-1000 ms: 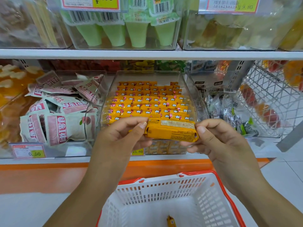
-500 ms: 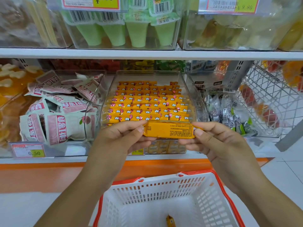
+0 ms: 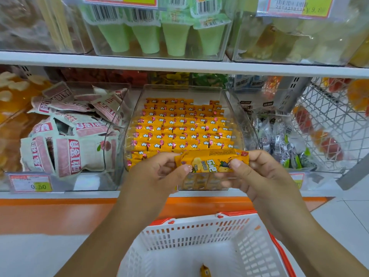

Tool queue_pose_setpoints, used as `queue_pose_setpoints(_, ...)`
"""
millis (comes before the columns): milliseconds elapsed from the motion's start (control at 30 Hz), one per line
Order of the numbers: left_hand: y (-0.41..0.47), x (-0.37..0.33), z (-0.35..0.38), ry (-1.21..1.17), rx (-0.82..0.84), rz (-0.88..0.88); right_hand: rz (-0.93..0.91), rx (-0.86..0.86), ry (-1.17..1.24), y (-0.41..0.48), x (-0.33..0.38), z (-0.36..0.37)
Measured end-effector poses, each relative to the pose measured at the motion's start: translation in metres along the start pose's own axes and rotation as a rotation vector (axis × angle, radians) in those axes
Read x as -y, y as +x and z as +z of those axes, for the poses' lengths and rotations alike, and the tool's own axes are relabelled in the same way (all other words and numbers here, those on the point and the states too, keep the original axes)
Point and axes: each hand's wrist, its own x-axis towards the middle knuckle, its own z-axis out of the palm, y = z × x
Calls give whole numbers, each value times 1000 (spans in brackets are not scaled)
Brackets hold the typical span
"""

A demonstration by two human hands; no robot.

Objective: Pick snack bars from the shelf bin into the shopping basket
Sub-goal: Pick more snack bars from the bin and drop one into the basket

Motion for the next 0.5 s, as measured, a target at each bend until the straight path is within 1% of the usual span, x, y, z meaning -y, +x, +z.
queue_pose_setpoints(67, 7, 7, 0, 220, -71, 65, 19, -33, -1, 5, 2, 4)
queue_pose_setpoints(133, 17, 16, -2, 396, -142, 159, 5, -60, -67, 14, 6, 9)
queue_pose_setpoints(200, 29, 23, -5, 450, -180, 191, -61, -92, -229, 29, 13, 16)
queue_pose_setpoints(367, 52, 35, -5, 490, -164, 181, -348, -186, -703, 100, 27, 23)
queue_pose_setpoints(433, 59, 39, -4, 537, -165, 209, -436, -198, -891, 131, 31, 25)
queue_pose_setpoints(500, 65, 44, -4, 612, -163, 236, -525, -170, -1018, 160, 36, 28)
